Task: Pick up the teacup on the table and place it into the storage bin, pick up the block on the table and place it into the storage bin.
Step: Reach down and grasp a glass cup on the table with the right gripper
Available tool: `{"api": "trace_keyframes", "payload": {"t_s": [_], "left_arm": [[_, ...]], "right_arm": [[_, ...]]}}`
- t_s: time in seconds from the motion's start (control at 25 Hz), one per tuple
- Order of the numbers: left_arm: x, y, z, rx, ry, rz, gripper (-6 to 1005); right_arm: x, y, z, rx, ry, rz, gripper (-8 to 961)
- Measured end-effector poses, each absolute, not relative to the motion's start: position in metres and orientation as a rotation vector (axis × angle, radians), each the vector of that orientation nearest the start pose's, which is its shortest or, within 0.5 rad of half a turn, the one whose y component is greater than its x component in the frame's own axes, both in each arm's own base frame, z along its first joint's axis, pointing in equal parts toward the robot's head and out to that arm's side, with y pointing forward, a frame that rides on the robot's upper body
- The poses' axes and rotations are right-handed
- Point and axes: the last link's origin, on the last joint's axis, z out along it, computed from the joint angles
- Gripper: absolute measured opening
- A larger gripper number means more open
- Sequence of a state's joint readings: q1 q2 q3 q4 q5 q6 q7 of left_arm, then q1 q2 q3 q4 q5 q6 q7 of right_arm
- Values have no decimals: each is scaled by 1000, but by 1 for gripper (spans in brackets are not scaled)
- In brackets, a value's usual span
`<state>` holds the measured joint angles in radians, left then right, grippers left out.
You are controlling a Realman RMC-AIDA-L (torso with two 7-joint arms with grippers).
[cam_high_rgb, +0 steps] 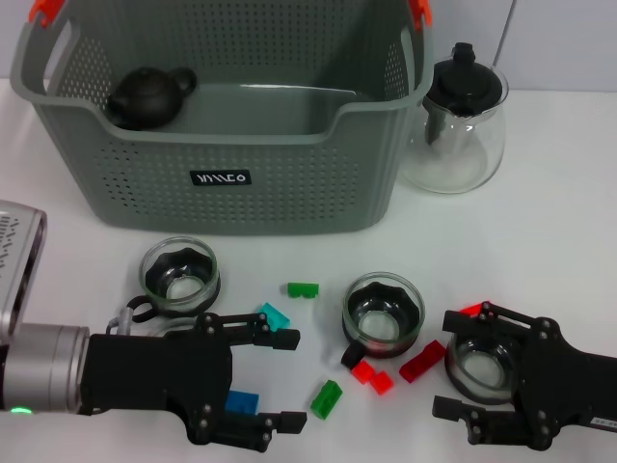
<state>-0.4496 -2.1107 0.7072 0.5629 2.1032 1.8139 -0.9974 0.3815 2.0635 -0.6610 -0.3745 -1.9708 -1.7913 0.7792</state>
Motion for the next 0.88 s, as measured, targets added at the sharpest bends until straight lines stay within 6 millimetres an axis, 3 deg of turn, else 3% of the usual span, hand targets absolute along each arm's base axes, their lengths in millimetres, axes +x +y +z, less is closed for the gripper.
{"api": "trace_keyframes", "payload": {"t_s": [0.32, 0.56, 0.68, 0.88], "left_arm": [[-271, 252, -24, -3000, -258, -859, 828], [-294, 235, 27, -2863, -324, -931, 828], [-310, 222, 47, -2771, -358, -895, 827], [-322, 213, 55, -2707, -411, -851, 825]], "right_arm": [[289, 238, -30, -2750, 219, 999, 896], [284, 248, -19, -2735, 349, 1040, 888], [280, 259, -6, -2815, 452, 964, 880], [246, 280, 16, -3078, 511, 668, 872]]}}
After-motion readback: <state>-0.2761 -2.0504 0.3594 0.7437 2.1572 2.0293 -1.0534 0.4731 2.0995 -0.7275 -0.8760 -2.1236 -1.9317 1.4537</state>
